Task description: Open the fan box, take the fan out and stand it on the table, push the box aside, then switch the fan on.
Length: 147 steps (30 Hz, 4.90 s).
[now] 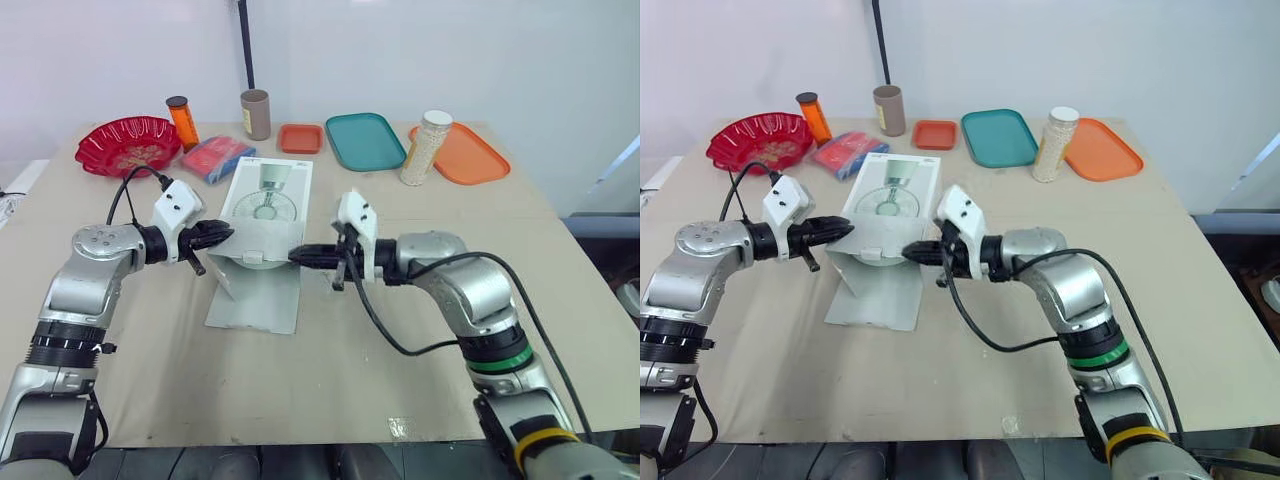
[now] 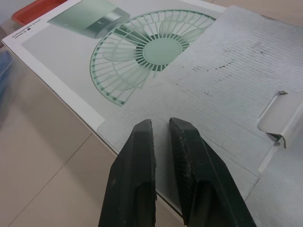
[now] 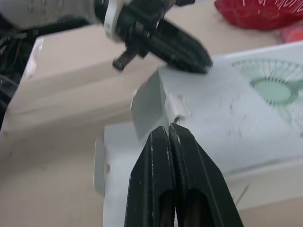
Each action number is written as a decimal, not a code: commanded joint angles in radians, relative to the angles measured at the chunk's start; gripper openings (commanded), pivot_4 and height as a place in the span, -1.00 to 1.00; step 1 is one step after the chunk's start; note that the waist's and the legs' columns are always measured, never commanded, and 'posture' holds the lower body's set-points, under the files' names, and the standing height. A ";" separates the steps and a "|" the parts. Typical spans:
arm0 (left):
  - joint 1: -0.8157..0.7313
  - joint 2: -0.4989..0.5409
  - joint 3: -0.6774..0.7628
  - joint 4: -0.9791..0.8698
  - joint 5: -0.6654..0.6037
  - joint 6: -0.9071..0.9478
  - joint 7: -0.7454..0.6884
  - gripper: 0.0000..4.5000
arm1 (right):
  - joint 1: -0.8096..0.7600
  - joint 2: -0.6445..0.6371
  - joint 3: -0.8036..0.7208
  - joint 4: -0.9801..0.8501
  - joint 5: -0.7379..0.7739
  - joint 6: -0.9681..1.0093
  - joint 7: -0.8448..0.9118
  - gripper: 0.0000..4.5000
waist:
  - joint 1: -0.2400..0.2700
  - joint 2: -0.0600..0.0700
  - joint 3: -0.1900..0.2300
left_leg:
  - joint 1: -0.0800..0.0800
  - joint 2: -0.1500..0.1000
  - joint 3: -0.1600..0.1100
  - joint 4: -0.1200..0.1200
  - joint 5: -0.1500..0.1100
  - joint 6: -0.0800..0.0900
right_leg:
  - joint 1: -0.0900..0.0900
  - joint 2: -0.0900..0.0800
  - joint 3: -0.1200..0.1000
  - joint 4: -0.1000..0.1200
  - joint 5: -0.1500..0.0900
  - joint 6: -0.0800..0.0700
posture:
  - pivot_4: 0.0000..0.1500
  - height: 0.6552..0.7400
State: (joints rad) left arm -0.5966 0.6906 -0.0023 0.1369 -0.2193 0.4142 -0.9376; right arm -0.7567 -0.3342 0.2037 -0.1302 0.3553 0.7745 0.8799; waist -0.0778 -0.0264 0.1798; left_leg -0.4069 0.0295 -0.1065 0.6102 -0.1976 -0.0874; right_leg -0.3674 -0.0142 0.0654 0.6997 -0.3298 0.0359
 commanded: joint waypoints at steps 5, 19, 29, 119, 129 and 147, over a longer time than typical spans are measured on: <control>0.001 0.008 0.005 -0.057 -0.010 0.041 0.007 -0.69 | -0.053 0.040 0.076 0.137 -0.123 -0.061 -0.112 -0.97 | 0.001 0.000 0.000 | 0.000 0.000 0.000 0.000 0.000 0.000 | 0.000 0.000 0.000 0.000 0.000 0.000 | 1.00 1.00; 0.191 0.167 -0.043 -0.397 -0.052 0.092 -0.124 -0.69 | -0.066 0.079 0.070 0.254 -0.204 -0.101 -0.227 -0.97 | 0.001 0.000 0.000 | -0.001 0.000 0.001 -0.001 0.000 0.000 | -0.001 0.000 0.001 0.000 0.000 0.000 | 1.00 1.00; 0.232 0.301 -0.066 -0.375 0.078 0.049 -0.114 -0.69 | -0.060 0.083 0.079 0.258 -0.211 -0.111 -0.209 -0.97 | 0.002 0.000 0.000 | 0.000 0.000 0.000 -0.002 0.000 0.000 | -0.001 0.000 0.001 0.000 0.000 0.000 | 1.00 1.00; 0.453 -0.181 0.149 -0.558 -0.280 0.298 0.382 -0.69 | -0.069 0.109 0.058 0.206 -0.192 -0.088 -0.183 -0.97 | 0.004 -0.002 0.000 | -0.001 0.000 0.000 -0.003 0.001 -0.001 | -0.001 -0.001 0.000 -0.001 0.000 -0.001 | 1.00 1.00; 0.462 -0.176 0.115 -0.559 -0.309 0.290 0.364 -0.69 | -0.072 0.100 0.065 0.228 -0.203 -0.106 -0.165 -0.97 | 0.004 -0.002 0.000 | -0.001 0.000 0.000 -0.003 0.001 -0.001 | -0.001 -0.001 0.000 -0.001 0.000 -0.001 | 1.00 1.00; 0.274 -0.223 0.057 -0.304 -0.201 0.174 0.383 -0.69 | -0.059 0.091 0.062 0.223 -0.210 -0.107 -0.170 -0.97 | 0.005 -0.002 0.000 | -0.001 -0.001 0.000 -0.003 0.001 -0.001 | -0.001 -0.001 0.000 -0.001 0.000 -0.001 | 1.00 1.00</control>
State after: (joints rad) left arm -0.2978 0.4665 0.0353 -0.1709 -0.4308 0.6255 -0.5555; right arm -0.8133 -0.2387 0.2714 0.1040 0.1504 0.6670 0.7134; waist -0.0729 -0.0280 0.1796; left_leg -0.4077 0.0289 -0.1063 0.6076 -0.1970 -0.0883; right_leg -0.3688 -0.0154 0.0651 0.6989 -0.3295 0.0347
